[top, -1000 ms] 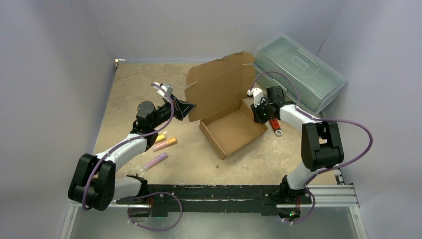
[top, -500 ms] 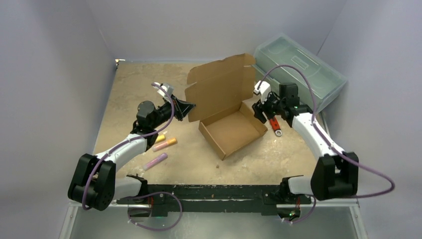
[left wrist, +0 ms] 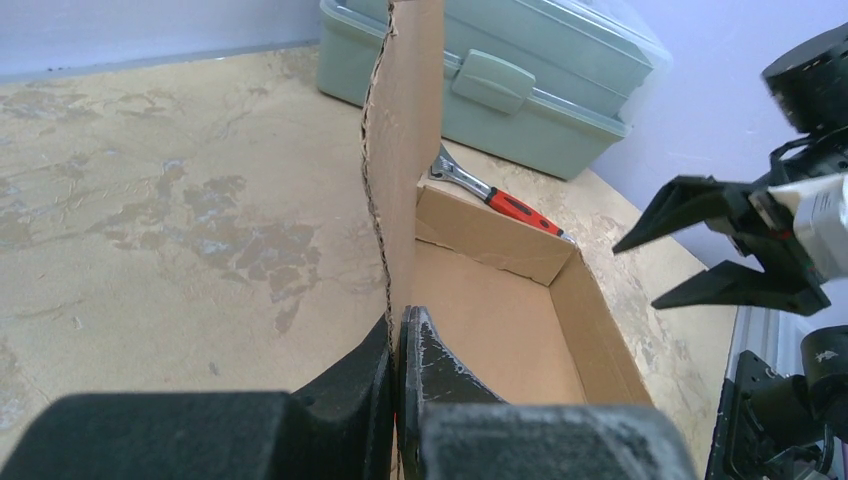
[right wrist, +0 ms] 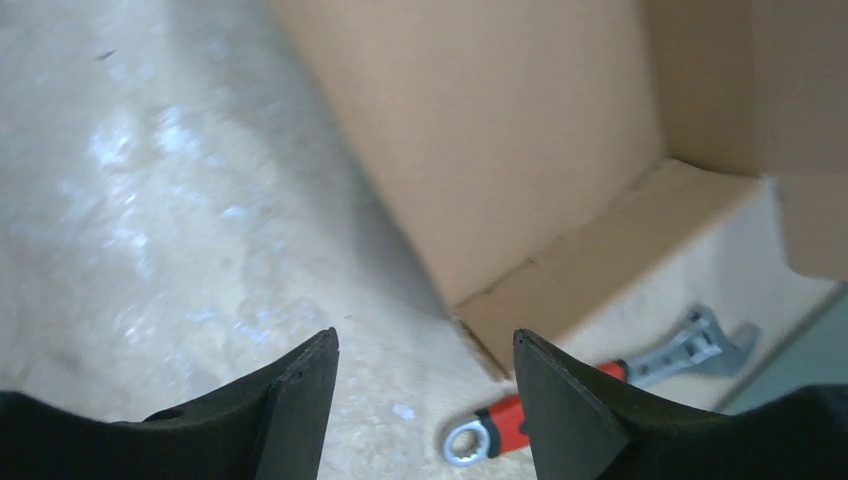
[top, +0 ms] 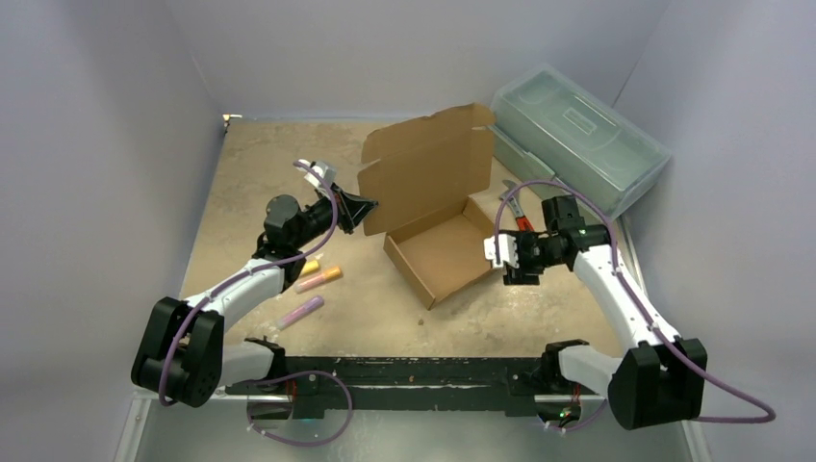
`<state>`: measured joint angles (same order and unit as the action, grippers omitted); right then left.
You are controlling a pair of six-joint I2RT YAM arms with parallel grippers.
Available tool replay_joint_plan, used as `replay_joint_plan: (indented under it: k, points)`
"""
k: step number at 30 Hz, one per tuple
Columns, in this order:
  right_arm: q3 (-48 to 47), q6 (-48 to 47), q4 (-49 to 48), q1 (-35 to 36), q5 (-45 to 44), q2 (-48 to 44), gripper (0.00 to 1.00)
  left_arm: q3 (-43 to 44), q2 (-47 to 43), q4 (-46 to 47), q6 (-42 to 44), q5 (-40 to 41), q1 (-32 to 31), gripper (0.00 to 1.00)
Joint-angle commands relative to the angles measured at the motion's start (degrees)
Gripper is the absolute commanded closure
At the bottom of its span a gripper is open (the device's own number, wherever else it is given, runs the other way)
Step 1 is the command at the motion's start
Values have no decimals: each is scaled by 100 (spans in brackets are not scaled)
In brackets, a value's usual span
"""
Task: Fold the paper box
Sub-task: Fold the paper box at the center of the board.
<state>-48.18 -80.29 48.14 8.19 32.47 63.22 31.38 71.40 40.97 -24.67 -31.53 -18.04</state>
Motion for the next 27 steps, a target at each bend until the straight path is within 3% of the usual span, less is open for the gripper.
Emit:
replay_joint_plan:
  k: [1, 12, 21, 27]
  points:
    - [-136, -2107, 1327, -14, 119, 203, 33, 196, -5, 139, 86, -64, -24, 100]
    - [-87, -1694, -234, -9, -605, 1265, 44, 220, 40, 148, 49, -119, -64, 100]
    - [-464, -1628, -160, -7, -290, 1466, 54, 220, 57, 161, 24, -143, -98, 100]
    - [-550, -1049, -688, 16, -278, 1616, 61, 246, 127, 172, -21, -217, -134, 100]
